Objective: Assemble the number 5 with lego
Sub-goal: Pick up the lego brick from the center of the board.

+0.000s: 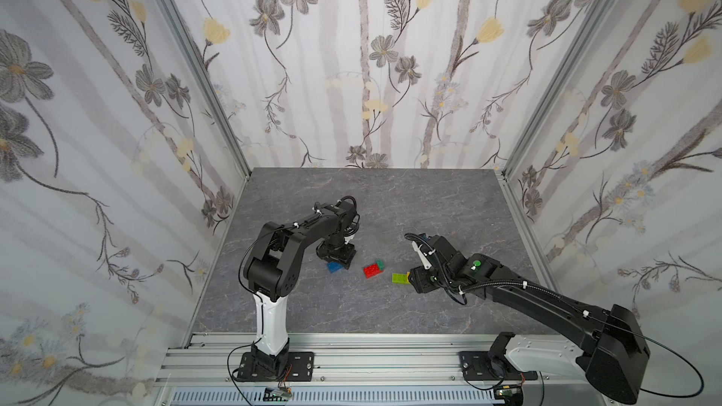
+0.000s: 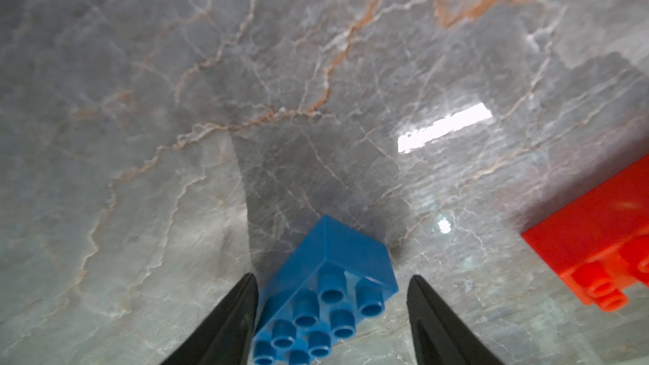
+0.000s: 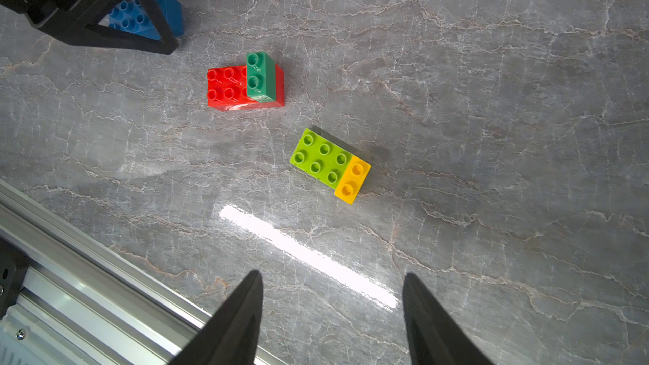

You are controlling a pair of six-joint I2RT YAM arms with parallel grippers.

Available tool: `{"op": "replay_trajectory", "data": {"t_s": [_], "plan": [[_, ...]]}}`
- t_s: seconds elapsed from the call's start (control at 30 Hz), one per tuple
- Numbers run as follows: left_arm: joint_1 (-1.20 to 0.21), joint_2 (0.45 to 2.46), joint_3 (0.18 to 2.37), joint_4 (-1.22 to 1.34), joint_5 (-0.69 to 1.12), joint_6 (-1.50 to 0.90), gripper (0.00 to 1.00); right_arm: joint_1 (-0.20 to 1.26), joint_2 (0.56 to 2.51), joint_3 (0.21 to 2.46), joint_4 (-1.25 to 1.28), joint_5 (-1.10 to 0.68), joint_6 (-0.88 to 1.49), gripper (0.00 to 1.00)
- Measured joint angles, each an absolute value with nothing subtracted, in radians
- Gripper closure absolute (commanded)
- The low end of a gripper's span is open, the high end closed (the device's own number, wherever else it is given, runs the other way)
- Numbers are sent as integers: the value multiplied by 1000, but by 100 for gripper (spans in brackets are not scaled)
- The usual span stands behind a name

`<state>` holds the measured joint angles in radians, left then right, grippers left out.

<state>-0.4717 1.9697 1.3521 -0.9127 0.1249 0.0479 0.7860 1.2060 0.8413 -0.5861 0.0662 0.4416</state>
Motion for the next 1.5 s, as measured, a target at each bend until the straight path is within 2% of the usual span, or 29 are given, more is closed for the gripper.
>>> {"op": "replay_trajectory", "data": {"t_s": [0.97,1.5], "plan": [[-500,1970,1340,-860,154,15,76,771,1246,855,-575,45,446,38],[-531,1927,1367,-862,154,20,78,674,1211,809,-575,-1,487,38]]}}
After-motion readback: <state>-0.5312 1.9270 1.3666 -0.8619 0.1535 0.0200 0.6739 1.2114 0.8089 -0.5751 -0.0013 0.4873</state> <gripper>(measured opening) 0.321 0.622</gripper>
